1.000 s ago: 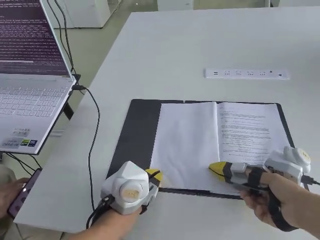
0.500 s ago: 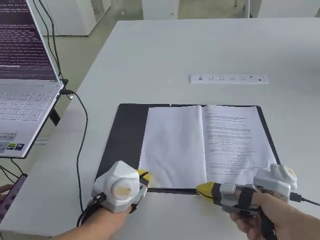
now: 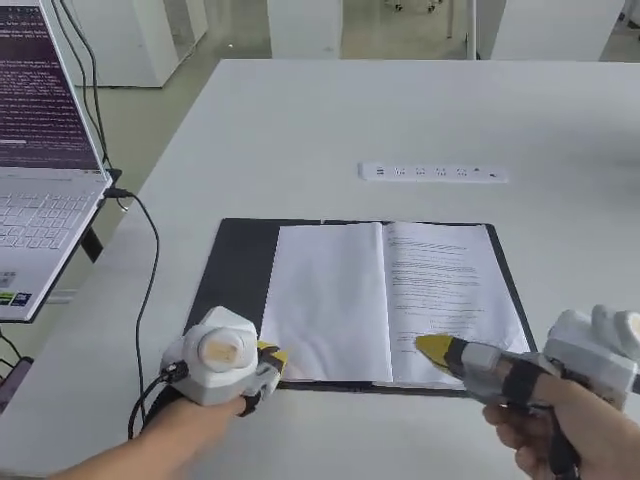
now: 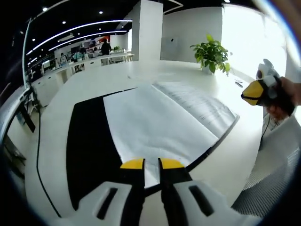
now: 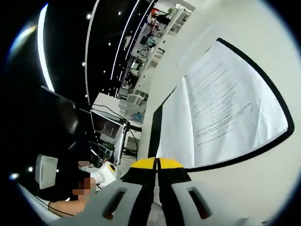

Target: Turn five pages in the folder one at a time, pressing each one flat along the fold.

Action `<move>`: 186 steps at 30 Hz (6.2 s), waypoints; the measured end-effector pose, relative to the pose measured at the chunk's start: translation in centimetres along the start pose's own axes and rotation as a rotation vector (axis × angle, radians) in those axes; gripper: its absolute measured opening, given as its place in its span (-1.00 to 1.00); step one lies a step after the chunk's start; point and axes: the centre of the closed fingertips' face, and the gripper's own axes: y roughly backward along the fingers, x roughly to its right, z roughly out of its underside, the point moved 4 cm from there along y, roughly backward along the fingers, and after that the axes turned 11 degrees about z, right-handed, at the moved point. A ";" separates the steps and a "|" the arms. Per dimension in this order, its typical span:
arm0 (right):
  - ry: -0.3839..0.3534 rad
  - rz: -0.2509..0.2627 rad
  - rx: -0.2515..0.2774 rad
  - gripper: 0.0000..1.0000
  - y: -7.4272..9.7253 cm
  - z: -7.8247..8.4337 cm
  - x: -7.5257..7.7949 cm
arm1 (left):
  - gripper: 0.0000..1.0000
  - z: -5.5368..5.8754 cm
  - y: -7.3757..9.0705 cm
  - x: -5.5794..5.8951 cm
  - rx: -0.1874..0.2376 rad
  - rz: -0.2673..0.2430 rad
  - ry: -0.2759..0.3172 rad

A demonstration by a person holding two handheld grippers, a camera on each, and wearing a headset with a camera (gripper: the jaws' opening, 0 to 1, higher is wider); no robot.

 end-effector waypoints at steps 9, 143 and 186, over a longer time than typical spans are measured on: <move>0.250 0.185 0.132 -0.59 5.1 -1.7 1.5 | -0.46 -3.1 4.8 1.7 0.084 0.017 0.042; 0.378 0.281 0.171 -0.41 4.2 -4.2 12.3 | -0.97 -3.7 -17.5 15.7 0.168 0.093 -0.145; 0.254 0.299 0.165 -1.00 3.5 -4.6 13.9 | -0.94 -4.1 -17.4 15.7 0.149 0.104 -0.128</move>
